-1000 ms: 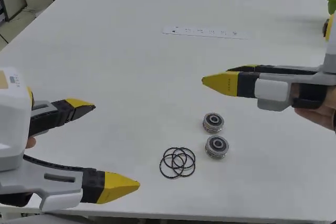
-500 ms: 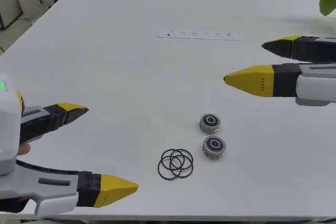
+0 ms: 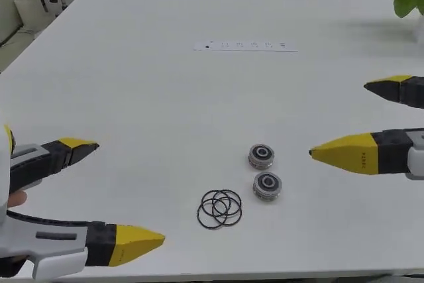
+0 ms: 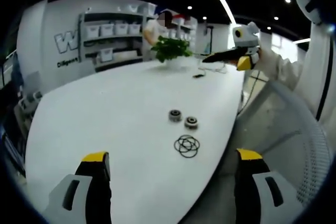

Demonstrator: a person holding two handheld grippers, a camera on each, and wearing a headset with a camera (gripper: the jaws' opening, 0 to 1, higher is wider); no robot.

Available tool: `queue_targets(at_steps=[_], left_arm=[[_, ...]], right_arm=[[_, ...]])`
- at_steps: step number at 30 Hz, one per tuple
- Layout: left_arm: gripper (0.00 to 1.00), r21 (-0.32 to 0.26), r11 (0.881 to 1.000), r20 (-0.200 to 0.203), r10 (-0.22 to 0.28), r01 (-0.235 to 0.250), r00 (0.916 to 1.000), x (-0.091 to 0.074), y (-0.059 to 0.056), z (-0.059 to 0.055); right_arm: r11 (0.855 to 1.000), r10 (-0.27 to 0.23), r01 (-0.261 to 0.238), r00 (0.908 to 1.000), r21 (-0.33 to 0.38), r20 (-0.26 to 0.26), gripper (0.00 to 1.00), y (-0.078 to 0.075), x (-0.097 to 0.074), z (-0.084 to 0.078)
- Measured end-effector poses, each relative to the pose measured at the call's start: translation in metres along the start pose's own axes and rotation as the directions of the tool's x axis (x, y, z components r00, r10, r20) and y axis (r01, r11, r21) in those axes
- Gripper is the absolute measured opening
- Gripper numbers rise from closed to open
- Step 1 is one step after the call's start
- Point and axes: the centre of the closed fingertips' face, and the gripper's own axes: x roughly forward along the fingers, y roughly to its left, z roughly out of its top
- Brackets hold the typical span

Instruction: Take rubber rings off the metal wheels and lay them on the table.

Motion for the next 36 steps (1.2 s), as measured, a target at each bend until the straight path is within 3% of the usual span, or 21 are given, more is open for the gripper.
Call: queue_targets(at_steps=[17,31,36], left_arm=[[1.0,-0.03,0.999,-0.008,0.028,-0.029,0.9996,-0.003,0.011,-0.009],[1.0,-0.061,0.997,-0.03,0.036,-0.038,0.9989,-0.004,0.016,-0.02],[1.0,-0.077,0.996,-0.036,0.038,-0.04,0.9986,-0.005,0.019,-0.025]], right_arm=[[0.993,-0.05,0.061,0.993,0.1,-0.107,1.0,-0.012,-0.015,-0.065],[0.981,-0.036,0.074,0.9774,0.179,-0.208,1.0,-0.008,-0.015,-0.115],[0.976,-0.03,0.077,0.9743,0.204,-0.223,1.0,-0.005,-0.014,-0.125]])
